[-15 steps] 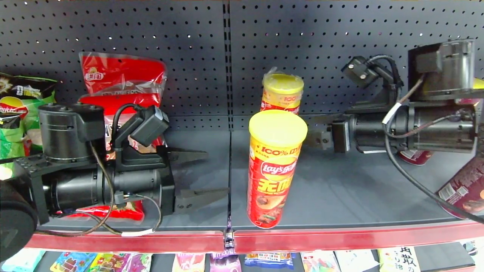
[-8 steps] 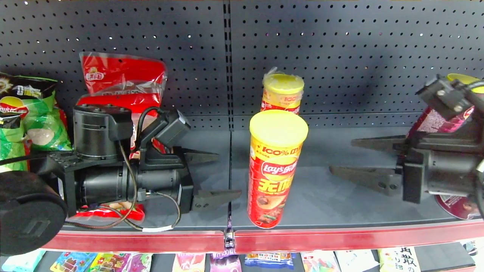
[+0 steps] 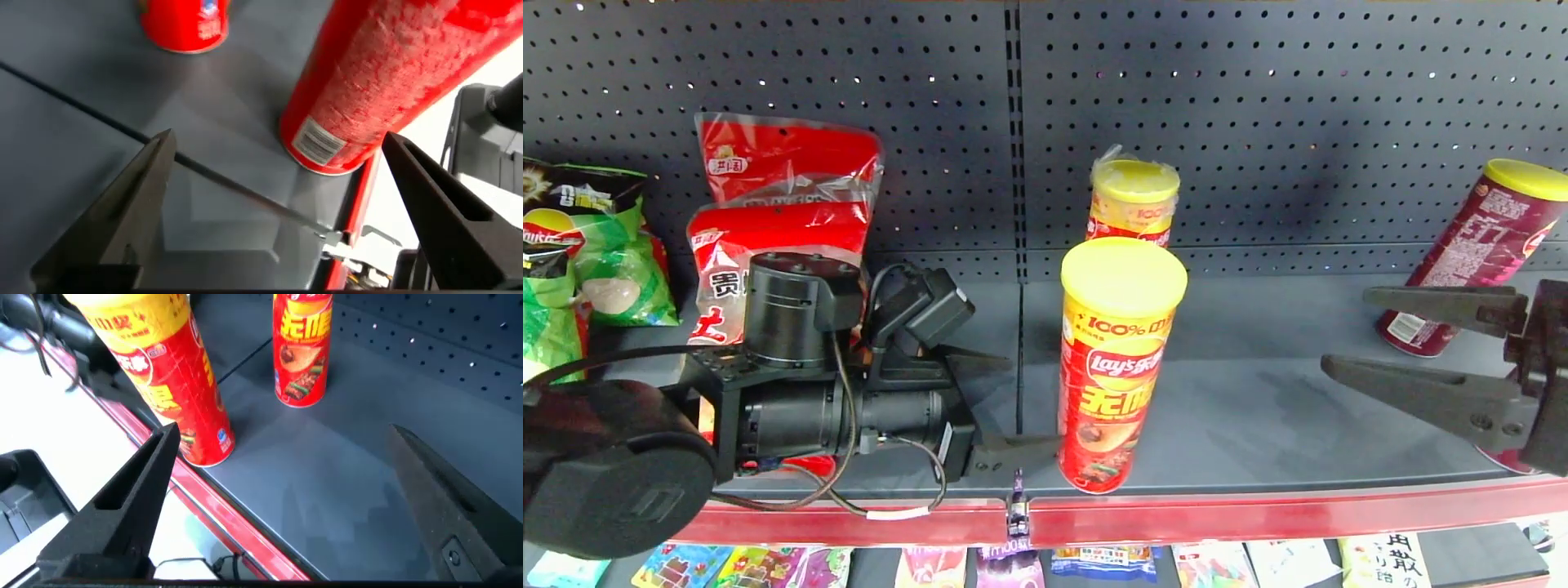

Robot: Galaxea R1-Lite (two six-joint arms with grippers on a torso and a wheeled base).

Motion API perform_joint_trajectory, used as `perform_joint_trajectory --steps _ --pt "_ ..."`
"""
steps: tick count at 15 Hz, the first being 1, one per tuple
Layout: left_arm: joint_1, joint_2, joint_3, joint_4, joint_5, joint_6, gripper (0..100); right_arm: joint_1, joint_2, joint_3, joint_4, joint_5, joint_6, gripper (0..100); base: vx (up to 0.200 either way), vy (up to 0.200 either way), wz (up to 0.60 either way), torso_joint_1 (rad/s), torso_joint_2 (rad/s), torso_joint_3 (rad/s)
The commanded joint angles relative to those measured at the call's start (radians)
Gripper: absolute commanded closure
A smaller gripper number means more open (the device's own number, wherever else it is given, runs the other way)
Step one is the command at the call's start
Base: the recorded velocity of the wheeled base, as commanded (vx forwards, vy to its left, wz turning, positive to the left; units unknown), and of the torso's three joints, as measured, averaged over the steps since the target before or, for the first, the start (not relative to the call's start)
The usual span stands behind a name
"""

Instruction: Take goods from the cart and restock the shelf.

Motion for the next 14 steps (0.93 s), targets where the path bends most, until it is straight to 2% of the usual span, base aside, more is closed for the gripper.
perform_joint_trajectory --steps 1,11,12,14 --pt "-0.004 0.023 -0.001 -0.002 0.006 0.0 0 0.0 -0.02 -0.001 0.0 0.0 0.004 0 0.0 0.0 0.0 0.0 0.0 0.0" --pt "0.007 0.035 0.028 -0.005 0.055 0.003 0 -0.022 -0.02 -0.008 -0.005 0.001 0.008 0 0.0 0.0 0.0 0.0 0.0 0.0" --pt "0.009 0.054 0.02 -0.008 0.066 0.021 0 -0.022 -0.02 -0.007 -0.005 0.001 0.008 0 0.0 0.0 0.0 0.0 0.0 0.0" --pt "0.009 0.058 0.022 -0.008 0.066 0.023 0 -0.023 -0.018 -0.008 -0.005 0.001 0.008 0 0.0 0.0 0.0 0.0 0.0 0.0"
